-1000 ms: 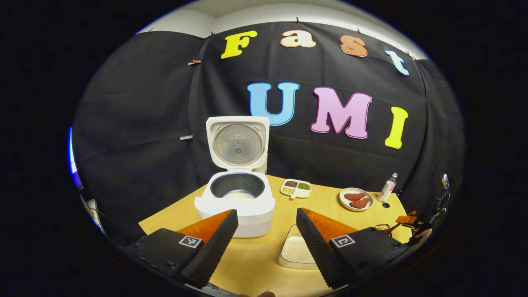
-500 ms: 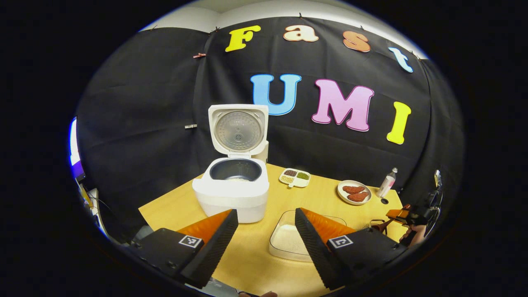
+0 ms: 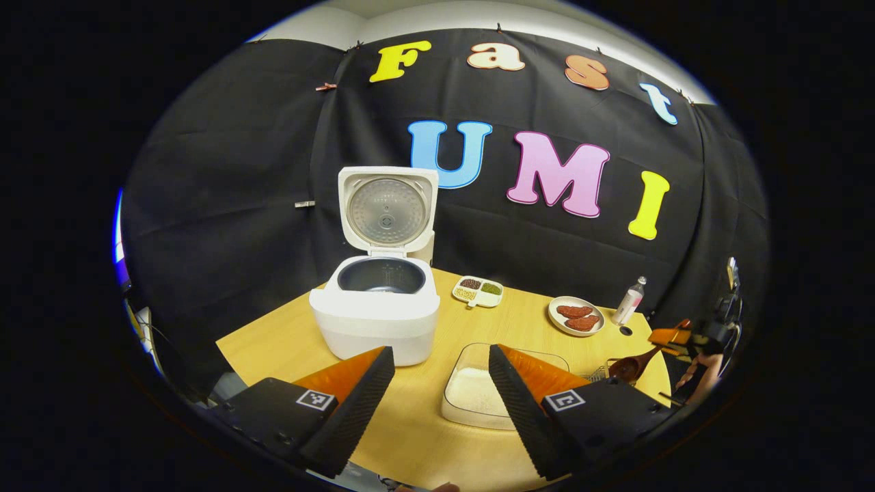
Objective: Close the left gripper, press the button to open the rice cooker; take a wooden spoon from the chopstick holder with the right hand, scoop a spoonful of rice and pour it into the rice cooker, then put the wooden spoon back into the chopstick holder.
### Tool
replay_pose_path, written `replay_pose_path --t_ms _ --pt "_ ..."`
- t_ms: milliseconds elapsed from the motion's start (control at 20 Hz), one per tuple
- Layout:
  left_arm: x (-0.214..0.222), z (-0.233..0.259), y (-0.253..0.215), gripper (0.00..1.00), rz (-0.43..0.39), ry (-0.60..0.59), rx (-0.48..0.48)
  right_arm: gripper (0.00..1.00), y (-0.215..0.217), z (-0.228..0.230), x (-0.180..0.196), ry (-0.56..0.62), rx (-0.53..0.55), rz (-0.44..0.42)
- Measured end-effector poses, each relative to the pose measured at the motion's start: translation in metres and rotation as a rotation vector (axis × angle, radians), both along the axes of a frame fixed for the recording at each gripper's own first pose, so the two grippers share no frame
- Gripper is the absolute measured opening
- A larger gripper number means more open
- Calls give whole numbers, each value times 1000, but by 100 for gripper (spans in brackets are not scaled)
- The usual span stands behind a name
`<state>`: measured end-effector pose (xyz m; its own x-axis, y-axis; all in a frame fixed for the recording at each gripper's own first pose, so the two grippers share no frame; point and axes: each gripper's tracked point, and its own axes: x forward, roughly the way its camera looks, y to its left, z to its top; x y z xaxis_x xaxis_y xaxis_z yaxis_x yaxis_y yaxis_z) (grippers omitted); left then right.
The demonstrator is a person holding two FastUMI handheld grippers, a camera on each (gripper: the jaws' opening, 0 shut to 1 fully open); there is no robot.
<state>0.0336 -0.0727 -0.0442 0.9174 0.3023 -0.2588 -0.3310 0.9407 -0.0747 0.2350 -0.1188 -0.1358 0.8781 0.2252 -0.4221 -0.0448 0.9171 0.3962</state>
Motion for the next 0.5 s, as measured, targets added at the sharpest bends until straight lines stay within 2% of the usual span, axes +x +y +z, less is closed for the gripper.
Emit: replay_pose_path --t_ms 100,150,200,500 --pt "-1 -1 13 96 -17 -3 0 16 2 23 -6 -33 -25 -7" --pt "-1 -1 20 96 -27 -6 -2 11 3 33 -10 -50 -41 -11" --pt "-2 0 27 96 -39 -12 -6 16 6 43 -15 -66 -55 -17" --pt "-8 -1 71 96 -119 -35 -19 16 50 87 -50 -151 -107 -39"
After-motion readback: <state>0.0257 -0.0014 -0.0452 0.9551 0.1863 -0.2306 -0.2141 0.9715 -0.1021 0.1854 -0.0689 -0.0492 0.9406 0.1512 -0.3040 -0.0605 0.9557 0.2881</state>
